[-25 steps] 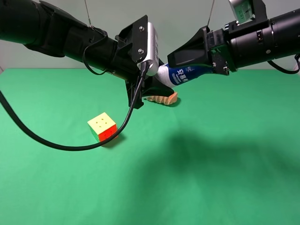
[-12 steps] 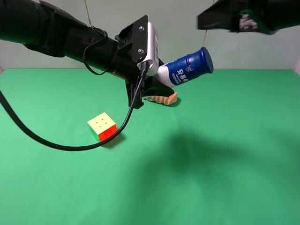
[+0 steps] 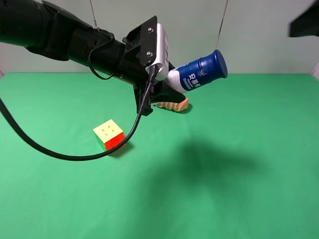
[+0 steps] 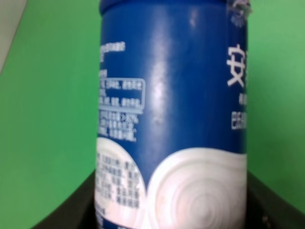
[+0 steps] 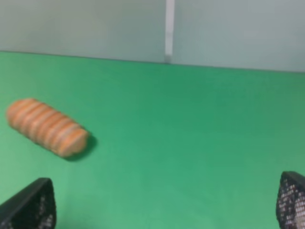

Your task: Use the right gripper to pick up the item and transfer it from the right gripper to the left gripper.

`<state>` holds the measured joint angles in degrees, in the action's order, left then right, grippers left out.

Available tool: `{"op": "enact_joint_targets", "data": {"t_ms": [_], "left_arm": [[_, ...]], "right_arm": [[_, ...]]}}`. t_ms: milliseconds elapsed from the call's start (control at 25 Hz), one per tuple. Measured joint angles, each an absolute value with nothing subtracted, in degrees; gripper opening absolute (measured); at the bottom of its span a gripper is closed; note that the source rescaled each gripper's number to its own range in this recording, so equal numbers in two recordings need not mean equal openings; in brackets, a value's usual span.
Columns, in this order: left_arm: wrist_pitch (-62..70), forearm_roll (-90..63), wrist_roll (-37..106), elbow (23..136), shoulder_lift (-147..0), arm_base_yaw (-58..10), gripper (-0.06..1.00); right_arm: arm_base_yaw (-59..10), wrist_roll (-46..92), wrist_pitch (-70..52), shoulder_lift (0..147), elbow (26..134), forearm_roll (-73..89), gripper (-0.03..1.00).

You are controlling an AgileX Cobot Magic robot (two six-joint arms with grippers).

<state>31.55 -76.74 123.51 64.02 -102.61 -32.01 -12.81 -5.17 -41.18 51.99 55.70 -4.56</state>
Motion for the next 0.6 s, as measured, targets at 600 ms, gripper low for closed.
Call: {"op": "enact_joint_targets", "data": {"t_ms": [600], "left_arm": [[31.5,-84.7,123.5,64.0,-102.6,-32.0,0.06]], "right_arm": [[-12.8,-7.8,-45.4,21.8,37.7,-5.8,1.00]]}}
